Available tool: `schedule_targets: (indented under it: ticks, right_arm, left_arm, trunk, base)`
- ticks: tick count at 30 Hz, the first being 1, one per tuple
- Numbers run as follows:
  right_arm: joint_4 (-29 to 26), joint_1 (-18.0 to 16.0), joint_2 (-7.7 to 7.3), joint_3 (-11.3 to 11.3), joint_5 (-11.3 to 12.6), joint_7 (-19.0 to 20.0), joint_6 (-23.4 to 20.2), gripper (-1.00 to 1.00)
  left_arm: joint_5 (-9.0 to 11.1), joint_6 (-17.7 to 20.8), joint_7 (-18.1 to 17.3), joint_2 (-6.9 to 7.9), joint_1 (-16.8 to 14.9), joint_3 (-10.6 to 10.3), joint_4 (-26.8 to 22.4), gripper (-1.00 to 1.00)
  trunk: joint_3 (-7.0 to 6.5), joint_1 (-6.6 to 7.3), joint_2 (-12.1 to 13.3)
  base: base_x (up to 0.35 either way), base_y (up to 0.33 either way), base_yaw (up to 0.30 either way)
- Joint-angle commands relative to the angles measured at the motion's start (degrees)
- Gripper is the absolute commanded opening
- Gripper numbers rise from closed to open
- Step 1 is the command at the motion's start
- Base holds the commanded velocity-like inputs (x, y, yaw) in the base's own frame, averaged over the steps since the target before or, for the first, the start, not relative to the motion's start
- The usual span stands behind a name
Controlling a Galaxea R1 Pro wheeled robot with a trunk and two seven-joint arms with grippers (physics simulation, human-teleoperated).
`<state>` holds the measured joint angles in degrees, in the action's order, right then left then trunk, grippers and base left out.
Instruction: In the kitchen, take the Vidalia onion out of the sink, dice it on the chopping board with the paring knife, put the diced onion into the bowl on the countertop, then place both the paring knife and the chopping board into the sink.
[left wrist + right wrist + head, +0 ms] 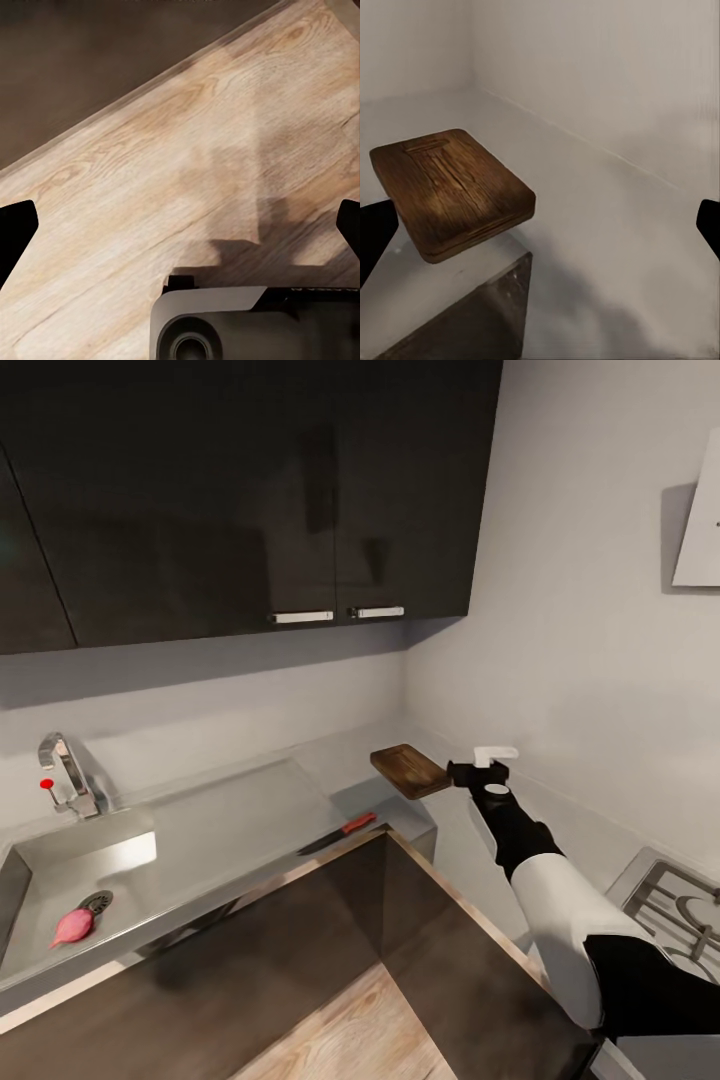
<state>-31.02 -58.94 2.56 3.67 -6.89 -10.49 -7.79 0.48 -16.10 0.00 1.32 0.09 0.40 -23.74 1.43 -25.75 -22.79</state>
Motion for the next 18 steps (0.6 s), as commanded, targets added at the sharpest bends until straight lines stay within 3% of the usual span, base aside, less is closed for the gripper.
schedule_targets:
  ticks: [1,6,18]
  right_arm:
    - [-0.1,0.0,0.08,0.4,-0.6,0.0,-0.5,1.0]
    - [-0.1,0.0,0.08,0.6,-0.6,0.0,-0.7,1.0]
    - [0.0,0.0,0.08,0.6,-0.7,0.0,-0.7,1.0]
  left_arm:
    - [0.0,-0.1,0.0,0.0,0.0,0.0,-0.1,1.0]
    - [0.0,-0.1,0.0,0.0,0.0,0.0,-0.1,1.0]
    - [0.0,-0.1,0.0,0.0,0.0,0.0,-0.1,1.0]
  trunk:
    - [0.12,-0.04,-0.1]
    - [0.12,-0.04,-0.1]
    - [0.12,-0.04,-0.1]
  base:
    - [0.037,0.0,0.0]
    - [0.179,0.0,0.0]
    - [0.327,0.0,0.0]
